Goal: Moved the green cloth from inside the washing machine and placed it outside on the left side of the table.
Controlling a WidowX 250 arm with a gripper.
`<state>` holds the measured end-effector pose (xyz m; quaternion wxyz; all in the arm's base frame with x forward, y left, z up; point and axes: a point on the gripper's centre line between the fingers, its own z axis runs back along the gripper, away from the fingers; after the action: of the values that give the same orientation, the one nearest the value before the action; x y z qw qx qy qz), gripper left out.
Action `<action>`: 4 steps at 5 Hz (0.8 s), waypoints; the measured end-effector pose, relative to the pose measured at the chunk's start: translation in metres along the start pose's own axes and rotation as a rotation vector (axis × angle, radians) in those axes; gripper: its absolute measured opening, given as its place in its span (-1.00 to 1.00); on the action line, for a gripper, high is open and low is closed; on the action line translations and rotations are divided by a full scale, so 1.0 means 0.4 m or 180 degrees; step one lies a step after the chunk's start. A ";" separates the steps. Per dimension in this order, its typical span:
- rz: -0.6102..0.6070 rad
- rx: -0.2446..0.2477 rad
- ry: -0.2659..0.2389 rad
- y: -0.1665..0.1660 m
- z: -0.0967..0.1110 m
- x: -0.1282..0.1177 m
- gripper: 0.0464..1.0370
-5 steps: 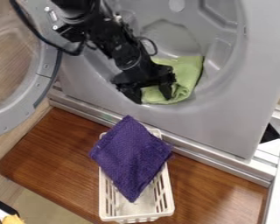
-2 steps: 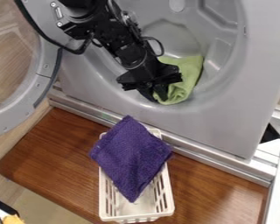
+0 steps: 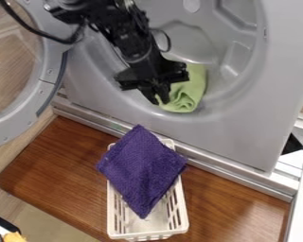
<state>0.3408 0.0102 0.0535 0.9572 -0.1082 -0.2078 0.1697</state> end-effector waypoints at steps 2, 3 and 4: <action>-0.0077 -0.0150 0.0189 -0.045 0.001 -0.089 -0.87; -0.0155 -0.0112 0.0110 -0.056 0.043 -0.113 -0.87; 0.0060 0.0049 -0.0053 0.010 0.098 -0.112 -0.87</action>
<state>0.2842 0.0027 0.0709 0.9546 -0.1013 -0.2135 0.1813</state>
